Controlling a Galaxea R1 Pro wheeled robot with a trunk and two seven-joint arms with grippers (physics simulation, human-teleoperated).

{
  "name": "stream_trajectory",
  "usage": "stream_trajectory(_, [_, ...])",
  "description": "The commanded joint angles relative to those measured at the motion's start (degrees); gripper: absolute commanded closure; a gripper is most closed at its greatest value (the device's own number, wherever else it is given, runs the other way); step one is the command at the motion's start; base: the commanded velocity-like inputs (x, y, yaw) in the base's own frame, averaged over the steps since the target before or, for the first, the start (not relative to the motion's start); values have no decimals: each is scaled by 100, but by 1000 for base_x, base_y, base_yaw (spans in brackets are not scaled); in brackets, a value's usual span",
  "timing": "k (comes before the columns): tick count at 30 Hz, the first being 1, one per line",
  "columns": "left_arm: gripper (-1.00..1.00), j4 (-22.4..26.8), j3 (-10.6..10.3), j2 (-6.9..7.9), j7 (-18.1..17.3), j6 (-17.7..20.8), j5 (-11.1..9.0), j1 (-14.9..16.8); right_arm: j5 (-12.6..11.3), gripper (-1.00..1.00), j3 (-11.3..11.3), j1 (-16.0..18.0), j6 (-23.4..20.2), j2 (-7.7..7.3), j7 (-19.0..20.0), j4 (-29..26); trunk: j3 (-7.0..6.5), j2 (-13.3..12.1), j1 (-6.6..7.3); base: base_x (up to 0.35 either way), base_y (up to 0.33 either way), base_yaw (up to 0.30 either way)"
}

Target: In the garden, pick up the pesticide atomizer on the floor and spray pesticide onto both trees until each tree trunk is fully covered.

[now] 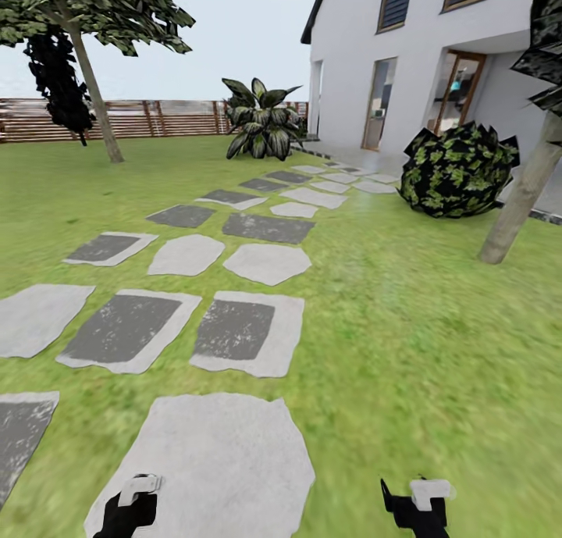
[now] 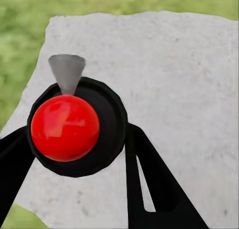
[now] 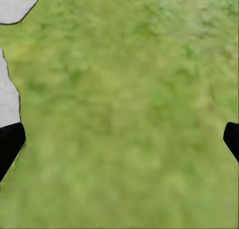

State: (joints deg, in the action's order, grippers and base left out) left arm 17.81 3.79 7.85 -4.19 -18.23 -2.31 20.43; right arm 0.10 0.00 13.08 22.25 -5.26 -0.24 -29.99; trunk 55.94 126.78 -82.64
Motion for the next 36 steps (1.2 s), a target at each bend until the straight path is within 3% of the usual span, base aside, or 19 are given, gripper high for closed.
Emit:
stream_trajectory(1, [100, -8, 34, -3, -46, -13, -24, 5, 2, -100, 0, 1, 17, -1, -2, 2, 0, 2, -2, 330, 0, 254])
stream_trajectory(36, [100, -14, 34, -3, -47, -15, -33, -3, 8, -100, 0, 0, 17, -1, -2, 2, -167, 2, -2, 339, 0, 254])
